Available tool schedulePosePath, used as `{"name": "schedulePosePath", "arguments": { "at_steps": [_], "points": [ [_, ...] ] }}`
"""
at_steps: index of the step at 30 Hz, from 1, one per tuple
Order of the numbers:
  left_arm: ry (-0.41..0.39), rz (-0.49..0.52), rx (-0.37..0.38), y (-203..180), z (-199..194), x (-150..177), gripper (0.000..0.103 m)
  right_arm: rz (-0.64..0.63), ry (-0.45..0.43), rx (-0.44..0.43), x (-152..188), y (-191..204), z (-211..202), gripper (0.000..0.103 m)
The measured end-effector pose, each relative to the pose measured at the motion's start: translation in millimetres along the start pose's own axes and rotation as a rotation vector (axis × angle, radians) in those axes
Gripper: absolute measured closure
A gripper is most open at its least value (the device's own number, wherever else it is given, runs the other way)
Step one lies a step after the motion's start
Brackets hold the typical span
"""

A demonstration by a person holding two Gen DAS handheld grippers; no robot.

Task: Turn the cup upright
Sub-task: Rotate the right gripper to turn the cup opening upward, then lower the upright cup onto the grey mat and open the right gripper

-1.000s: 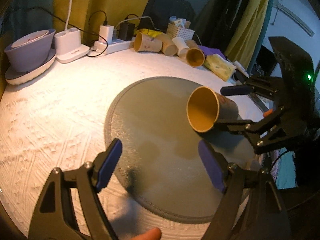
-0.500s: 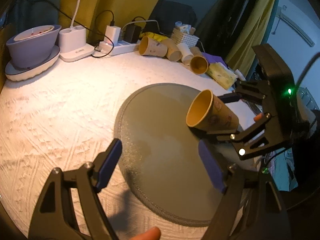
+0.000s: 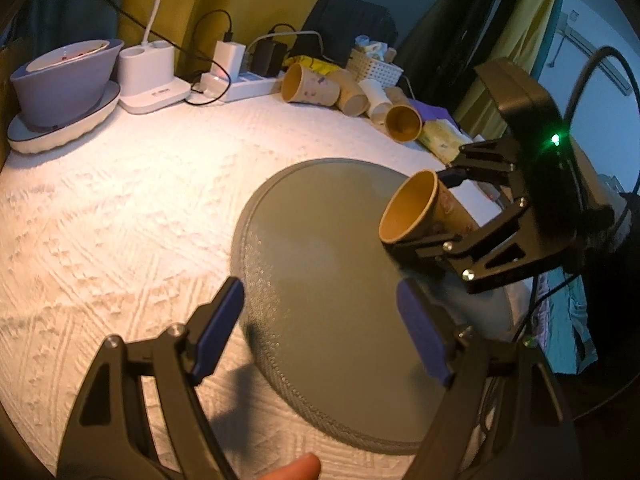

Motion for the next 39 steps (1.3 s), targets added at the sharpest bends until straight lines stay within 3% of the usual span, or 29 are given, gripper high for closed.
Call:
{"name": "schedulePosePath", "arguments": {
  "at_steps": [26, 39],
  "points": [
    [-0.017, 0.080, -0.046, -48, 1, 3, 0.023, 0.360, -0.454, -0.004, 54, -17, -57, 0.034],
    [-0.011, 0.099, -0.061, -76, 11, 8, 0.023, 0.463, -0.512, -0.018, 97, -15, -55, 0.034]
  ]
}}
Point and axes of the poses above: each gripper's, at about its wrist camera, not at the fingertips, and z roughly the way its jaws point, y to its left, x to its underside, the point moved 2 cm from there along z, roughly the way its jaws point, and after that the axes turned 10 degrees about -z, right-handed, at the moved point
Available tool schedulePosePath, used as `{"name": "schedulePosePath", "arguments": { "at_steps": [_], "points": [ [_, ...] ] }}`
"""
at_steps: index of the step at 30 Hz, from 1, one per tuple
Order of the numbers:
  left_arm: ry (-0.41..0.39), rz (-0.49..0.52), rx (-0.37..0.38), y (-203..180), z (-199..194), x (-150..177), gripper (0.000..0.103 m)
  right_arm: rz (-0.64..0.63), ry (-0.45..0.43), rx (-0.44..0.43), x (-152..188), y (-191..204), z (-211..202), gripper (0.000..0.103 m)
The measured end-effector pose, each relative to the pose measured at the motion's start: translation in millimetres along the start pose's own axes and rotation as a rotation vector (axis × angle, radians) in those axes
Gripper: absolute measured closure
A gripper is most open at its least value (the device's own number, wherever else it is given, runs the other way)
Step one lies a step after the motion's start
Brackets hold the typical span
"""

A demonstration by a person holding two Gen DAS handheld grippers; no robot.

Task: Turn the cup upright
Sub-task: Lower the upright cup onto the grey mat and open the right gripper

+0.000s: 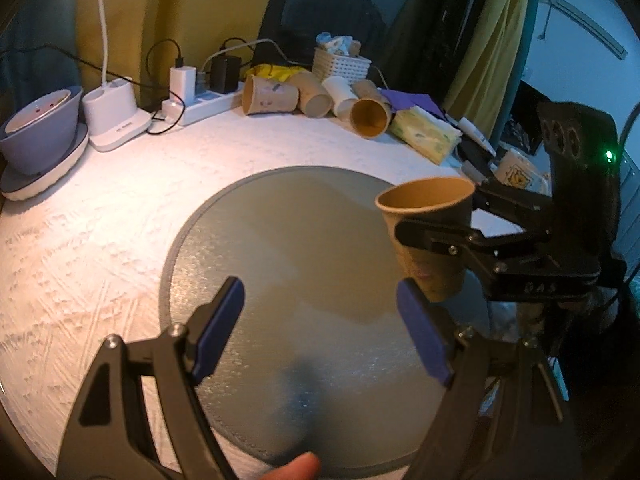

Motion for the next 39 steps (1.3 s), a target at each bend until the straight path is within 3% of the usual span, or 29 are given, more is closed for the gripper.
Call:
{"name": "schedulePosePath", "arguments": {
  "at_steps": [13, 39],
  "points": [
    [-0.009, 0.003, -0.005, -11, 0, -4, 0.023, 0.010, -0.059, -0.001, -3, -6, -14, 0.034],
    [-0.028, -0.013, 0.015, -6, -13, 7, 0.023, -0.022, 0.026, 0.081, 12, 14, -7, 0.032]
  ]
}}
Point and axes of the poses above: each gripper's, at about its wrist camera, not at the fingertips, and z roughly the way its jaws point, y to its left, x to its underside, the point moved 2 cm from there along z, roughly the way its jaws point, and after that the axes turned 10 degrees about -z, right-handed, at the moved point
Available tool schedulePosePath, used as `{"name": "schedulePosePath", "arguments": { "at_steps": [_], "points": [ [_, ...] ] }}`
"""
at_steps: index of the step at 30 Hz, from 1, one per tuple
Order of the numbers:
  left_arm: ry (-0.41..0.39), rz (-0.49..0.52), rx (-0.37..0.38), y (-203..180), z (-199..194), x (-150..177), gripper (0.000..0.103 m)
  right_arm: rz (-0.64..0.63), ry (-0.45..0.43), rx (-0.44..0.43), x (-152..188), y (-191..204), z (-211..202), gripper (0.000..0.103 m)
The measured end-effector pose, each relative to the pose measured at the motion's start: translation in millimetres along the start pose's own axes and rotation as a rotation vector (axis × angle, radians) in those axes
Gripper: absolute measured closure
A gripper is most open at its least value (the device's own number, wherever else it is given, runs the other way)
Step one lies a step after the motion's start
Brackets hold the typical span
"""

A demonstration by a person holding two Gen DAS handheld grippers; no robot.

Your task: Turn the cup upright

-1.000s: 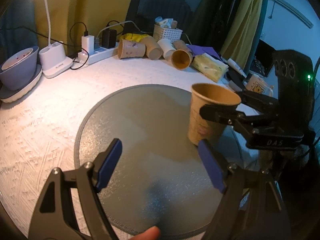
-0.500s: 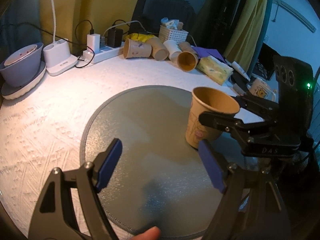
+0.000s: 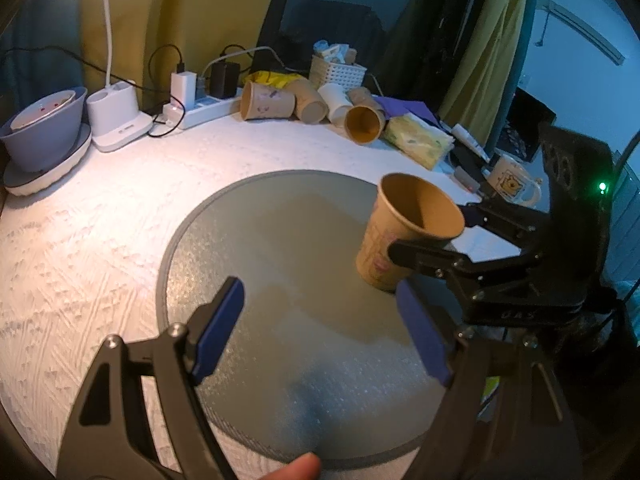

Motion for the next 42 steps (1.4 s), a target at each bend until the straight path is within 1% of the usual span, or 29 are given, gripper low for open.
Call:
{"name": "schedulePosePath", "arguments": {
  "at_steps": [5, 14, 26, 27, 30, 34, 39, 42],
  "points": [
    [-0.008, 0.004, 0.004, -2, -7, 5, 0.023, 0.017, 0.003, 0.020, 7, 3, -8, 0.029],
    [-0.024, 0.029, 0.019, -15, -21, 15, 0.023, 0.030, 0.013, 0.050, 22, 9, -26, 0.029],
    [-0.083, 0.057, 0.021, -31, -51, 26, 0.023, 0.035, -0.026, 0.082, 32, 21, -58, 0.029],
    [-0.086, 0.059, 0.019, -32, -52, 26, 0.022, 0.035, -0.031, 0.085, 32, 22, -61, 0.029],
    [-0.104, 0.062, 0.015, -36, -59, 29, 0.012, 0.034, -0.045, 0.095, 33, 25, -71, 0.029],
    [-0.131, 0.069, 0.029, -41, -71, 28, 0.011, 0.039, -0.064, 0.111, 34, 25, -83, 0.029],
    [-0.190, 0.068, 0.049, -49, -92, 24, 0.011, 0.041, -0.085, 0.139, 34, 27, -101, 0.029],
    [-0.215, 0.075, 0.047, -53, -101, 22, 0.011, 0.035, -0.105, 0.159, 32, 31, -116, 0.029]
  ]
}}
Point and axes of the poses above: each gripper's, at about its wrist camera, not at the fingertips, and z roughly the way its jaws point, y to its left, x to its underside, the point moved 2 cm from there along z, roughly the way its jaws point, and after that the axes turned 10 degrees about -z, right-handed, at the moved point
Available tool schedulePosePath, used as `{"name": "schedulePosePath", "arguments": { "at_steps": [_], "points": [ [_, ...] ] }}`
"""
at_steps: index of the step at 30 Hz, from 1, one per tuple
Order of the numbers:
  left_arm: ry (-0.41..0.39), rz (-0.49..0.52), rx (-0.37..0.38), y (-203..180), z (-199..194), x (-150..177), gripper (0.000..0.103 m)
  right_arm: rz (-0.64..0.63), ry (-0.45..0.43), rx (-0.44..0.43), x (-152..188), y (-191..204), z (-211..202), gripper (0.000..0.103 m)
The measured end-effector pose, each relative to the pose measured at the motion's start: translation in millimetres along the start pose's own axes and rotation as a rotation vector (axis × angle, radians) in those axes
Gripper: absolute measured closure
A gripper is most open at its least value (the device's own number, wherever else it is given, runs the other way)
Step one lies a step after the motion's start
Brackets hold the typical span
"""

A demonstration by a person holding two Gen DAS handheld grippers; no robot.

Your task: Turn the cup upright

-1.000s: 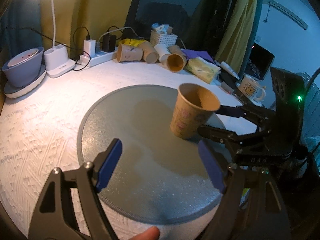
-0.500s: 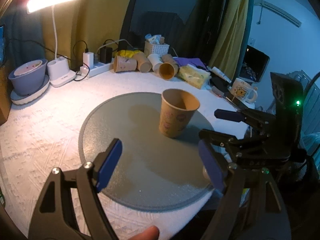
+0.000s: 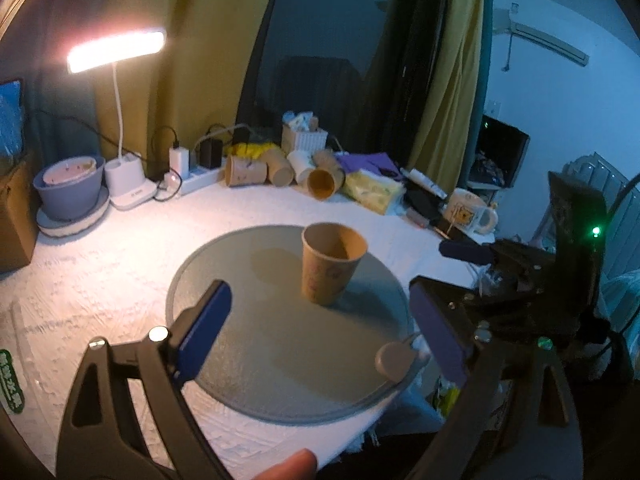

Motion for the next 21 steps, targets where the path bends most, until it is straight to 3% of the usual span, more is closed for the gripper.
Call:
{"name": "schedulePosePath", "arguments": {
  "at_steps": [11, 21],
  "points": [
    [-0.122, 0.043, -0.001, -29, -43, -12, 0.011, 0.042, -0.108, 0.066, -23, -3, -60, 0.029],
    [-0.216, 0.068, -0.025, -49, -70, -17, 0.010, 0.083, -0.147, 0.103, -29, 0, -95, 0.029]
  ]
}}
Point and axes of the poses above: each gripper's, at about its wrist camera, not at the fingertips, and z roughly the way its jaws point, y to its left, x to its underside, the point moved 2 cm from there along z, roughly the way its jaws point, and after that the axes turned 10 degrees about -z, right-handed, at the moved point
